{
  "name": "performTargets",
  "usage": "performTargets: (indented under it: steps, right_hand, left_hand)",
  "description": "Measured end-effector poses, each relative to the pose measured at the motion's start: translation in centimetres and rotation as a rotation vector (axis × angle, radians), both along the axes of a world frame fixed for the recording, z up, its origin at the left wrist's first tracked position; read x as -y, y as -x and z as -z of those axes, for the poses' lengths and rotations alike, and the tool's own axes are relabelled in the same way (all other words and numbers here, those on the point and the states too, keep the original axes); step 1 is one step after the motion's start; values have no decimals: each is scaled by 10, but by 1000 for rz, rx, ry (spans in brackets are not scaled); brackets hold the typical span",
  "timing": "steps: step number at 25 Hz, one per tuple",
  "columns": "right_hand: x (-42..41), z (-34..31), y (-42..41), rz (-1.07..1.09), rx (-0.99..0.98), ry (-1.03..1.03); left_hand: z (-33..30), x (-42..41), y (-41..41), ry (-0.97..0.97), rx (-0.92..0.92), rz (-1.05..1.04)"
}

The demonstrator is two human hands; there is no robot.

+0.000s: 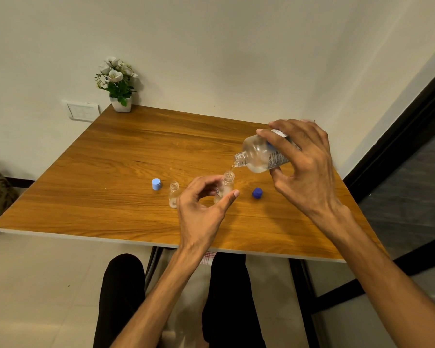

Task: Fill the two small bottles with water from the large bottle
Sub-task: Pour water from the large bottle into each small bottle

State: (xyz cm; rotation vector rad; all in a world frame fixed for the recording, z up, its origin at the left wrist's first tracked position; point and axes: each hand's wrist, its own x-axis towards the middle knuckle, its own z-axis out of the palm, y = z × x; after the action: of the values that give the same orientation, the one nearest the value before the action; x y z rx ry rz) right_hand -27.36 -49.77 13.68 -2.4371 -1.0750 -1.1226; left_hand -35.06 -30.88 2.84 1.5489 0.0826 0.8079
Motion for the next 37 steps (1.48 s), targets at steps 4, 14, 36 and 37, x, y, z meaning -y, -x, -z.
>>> performTargets:
  steps: [4,14,36,37]
  right_hand:
    - [-1,-1,0,-6,7,-3]
    - [-1,0,0,-4,6,2]
    - [0,2,0,-6,8,5]
    - [0,3,0,-5,9,3]
  left_hand:
    - [-1,0,1,11,-4,-2]
    - [-2,0,1,4,-32,2]
    - [-7,2,5,28,-62,3]
    - [-7,3,5,30,-62,4]
